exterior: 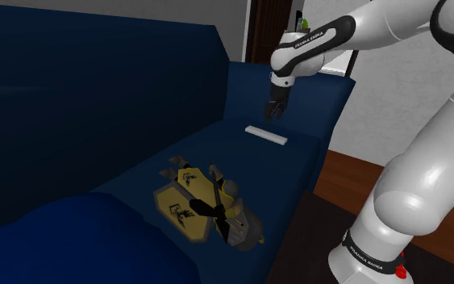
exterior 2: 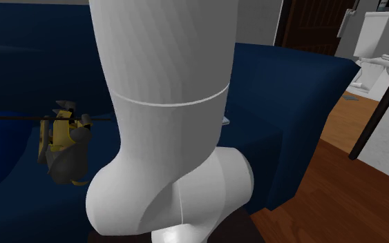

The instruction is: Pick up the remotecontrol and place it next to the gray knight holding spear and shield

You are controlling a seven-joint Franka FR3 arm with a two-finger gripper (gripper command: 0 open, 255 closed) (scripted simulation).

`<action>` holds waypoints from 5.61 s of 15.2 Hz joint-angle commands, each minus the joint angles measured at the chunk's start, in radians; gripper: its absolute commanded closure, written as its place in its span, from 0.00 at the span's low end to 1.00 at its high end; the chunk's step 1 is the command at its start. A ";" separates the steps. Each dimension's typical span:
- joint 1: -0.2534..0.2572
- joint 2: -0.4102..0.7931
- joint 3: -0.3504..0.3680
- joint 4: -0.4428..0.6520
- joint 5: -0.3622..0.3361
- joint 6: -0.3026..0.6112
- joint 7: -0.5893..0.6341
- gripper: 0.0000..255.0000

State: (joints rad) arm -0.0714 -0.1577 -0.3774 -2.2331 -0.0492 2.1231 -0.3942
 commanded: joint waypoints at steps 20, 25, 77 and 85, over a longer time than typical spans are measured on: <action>-0.060 0.397 -0.043 0.178 0.240 0.141 -0.260 0.00; -0.060 0.397 -0.043 0.178 0.240 0.141 -0.260 1.00; -0.044 0.230 -0.066 0.584 0.130 -0.411 -0.166 1.00; -0.050 0.249 -0.070 0.715 0.138 -0.524 -0.166 1.00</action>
State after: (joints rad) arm -0.1196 0.0850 -0.4463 -1.5412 0.0859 1.6159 -0.5585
